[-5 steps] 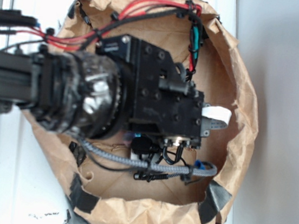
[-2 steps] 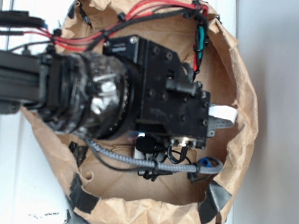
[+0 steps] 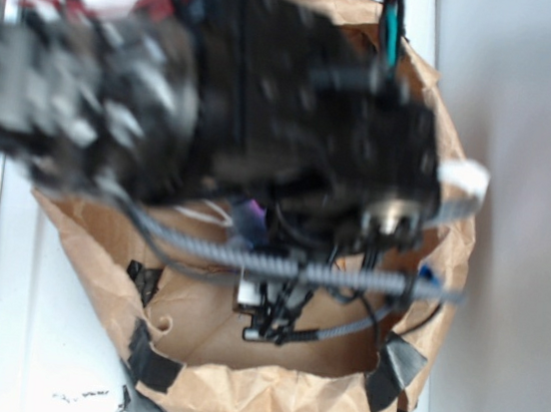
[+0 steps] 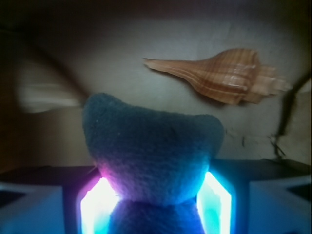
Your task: Grab the gray animal.
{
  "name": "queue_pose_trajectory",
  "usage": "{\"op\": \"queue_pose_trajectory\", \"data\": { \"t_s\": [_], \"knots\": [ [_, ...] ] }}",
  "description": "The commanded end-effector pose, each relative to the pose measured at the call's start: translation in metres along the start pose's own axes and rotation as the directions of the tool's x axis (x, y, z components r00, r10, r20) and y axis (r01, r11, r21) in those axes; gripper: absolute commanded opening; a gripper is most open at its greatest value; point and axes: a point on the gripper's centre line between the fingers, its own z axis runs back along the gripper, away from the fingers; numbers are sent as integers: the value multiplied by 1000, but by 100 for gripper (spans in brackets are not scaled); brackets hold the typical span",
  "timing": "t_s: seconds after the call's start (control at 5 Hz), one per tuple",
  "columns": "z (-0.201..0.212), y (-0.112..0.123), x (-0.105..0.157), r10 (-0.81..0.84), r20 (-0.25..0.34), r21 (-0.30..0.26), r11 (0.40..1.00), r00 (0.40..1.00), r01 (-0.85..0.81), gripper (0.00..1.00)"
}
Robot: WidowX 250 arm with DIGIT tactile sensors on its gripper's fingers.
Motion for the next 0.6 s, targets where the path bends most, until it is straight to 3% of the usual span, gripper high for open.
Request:
{"op": "queue_pose_trajectory", "data": {
  "t_s": [0.0,0.4],
  "knots": [
    [89,32,-11,10,101,-113,994,995,1,0],
    [101,27,-7,55,178,-88,995,983,-39,0]
  ]
}}
